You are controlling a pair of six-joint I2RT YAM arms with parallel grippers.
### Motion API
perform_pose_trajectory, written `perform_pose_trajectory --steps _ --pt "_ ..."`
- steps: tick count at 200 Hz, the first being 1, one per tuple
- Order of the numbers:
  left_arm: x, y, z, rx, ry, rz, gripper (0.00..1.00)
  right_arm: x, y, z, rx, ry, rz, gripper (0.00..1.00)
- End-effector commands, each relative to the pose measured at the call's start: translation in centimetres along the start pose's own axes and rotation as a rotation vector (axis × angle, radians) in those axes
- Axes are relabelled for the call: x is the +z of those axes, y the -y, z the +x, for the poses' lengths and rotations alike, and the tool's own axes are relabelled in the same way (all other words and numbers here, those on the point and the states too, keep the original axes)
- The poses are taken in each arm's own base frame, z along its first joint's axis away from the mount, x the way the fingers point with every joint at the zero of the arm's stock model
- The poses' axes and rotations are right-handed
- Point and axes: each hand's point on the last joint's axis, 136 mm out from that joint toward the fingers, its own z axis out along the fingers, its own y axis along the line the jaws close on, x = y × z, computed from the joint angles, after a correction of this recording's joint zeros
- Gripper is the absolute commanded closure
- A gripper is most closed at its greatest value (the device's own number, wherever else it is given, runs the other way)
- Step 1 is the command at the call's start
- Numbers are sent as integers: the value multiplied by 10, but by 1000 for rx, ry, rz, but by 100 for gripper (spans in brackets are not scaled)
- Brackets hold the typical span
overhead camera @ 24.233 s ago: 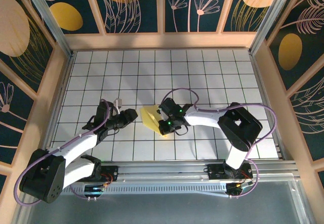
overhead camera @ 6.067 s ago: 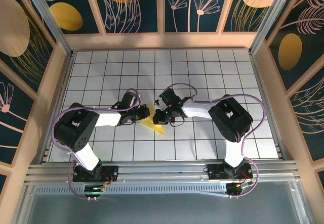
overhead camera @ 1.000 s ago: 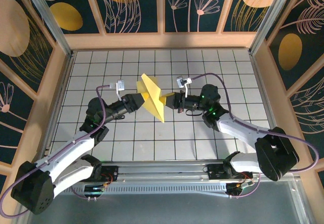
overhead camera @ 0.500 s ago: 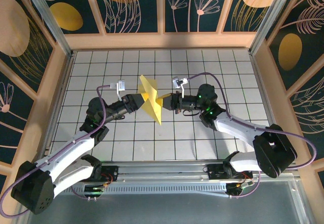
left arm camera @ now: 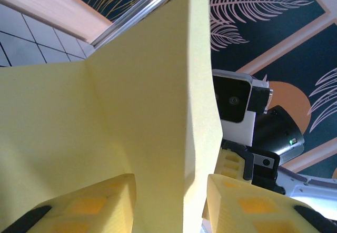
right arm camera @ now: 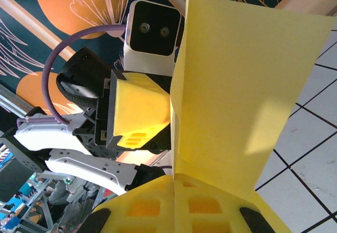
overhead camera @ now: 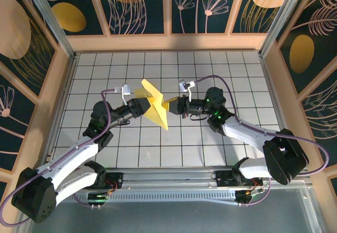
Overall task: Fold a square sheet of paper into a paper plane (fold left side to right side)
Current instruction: Turn over the paper at the center of the table.
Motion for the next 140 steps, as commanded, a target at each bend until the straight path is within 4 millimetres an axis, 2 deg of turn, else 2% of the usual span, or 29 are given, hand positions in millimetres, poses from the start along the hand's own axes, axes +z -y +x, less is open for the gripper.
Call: perform_pose_trajectory --steps 1,30,83,99,140 --pt "0 14 -6 35 12 46 62 4 -17 -10 -47 6 -54 100" --pt "0 16 -6 38 10 55 69 6 -15 -8 -32 -2 -57 100" --pt "-2 13 -7 44 27 30 88 5 -8 -10 -22 15 -8 100" --pt "-3 12 -8 44 33 25 93 4 -7 -13 -30 25 19 92" --pt "-5 18 -11 41 52 51 98 -15 -1 -27 -76 92 178 62"
